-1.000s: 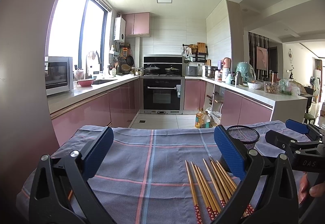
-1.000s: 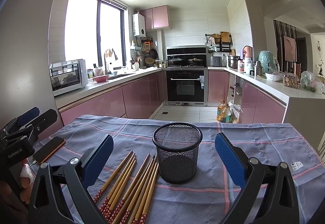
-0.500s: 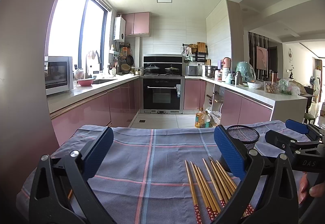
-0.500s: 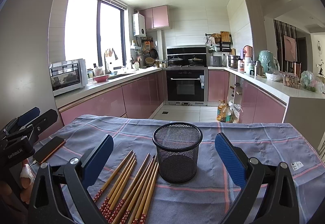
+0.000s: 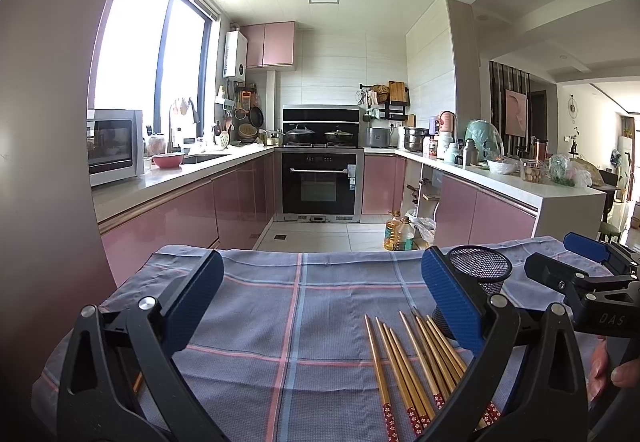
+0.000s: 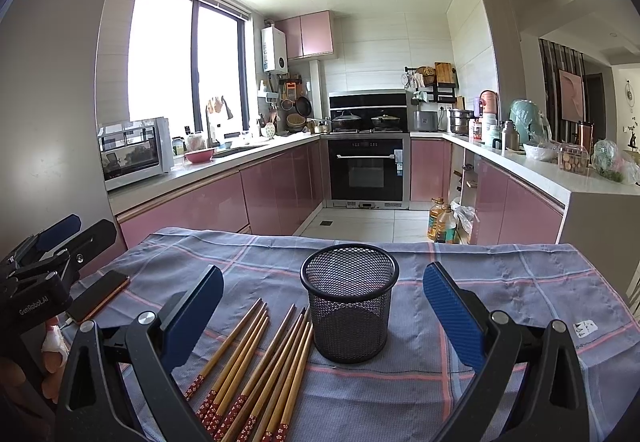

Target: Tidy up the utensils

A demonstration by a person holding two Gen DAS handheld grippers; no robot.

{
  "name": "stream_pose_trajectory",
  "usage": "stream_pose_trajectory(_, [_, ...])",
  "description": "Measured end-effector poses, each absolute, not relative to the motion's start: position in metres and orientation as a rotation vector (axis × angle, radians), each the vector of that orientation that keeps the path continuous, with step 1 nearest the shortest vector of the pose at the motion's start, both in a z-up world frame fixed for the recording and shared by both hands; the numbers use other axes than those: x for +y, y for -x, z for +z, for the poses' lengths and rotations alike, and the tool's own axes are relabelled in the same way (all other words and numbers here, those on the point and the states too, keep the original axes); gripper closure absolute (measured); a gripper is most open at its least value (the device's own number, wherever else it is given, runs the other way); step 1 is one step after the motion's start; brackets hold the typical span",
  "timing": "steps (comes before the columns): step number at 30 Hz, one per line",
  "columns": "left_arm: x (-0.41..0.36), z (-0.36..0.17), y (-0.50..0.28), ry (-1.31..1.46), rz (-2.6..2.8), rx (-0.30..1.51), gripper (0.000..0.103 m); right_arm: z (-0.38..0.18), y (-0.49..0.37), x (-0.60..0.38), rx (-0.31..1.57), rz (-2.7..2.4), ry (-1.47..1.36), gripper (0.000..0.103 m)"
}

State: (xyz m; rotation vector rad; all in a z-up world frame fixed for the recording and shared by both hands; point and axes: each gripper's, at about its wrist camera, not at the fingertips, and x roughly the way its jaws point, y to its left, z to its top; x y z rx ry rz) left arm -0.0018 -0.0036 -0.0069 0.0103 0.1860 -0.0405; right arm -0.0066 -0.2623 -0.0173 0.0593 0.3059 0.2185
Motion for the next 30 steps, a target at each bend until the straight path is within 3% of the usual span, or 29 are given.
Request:
stream_pose_trajectory(20, [-0.005, -0.015, -0.007, -0.023, -0.063, 0.239, 0.006, -0.021, 0.000, -0.264, 0.345, 0.245, -0.047, 0.006])
stream_pose_trajectory(27, [-0.008, -0.035, -0.036, -0.062, -0.101, 0.415, 0.007, -0.046, -0.012, -0.257, 0.445, 0.280, -0.025, 0.007])
stream_pose_trajectory(30, [-0.009, -0.050, -0.051, -0.077, -0.129, 0.505, 0.012, -0.063, -0.022, -0.254, 0.565, 0.299, -0.001, 0.016])
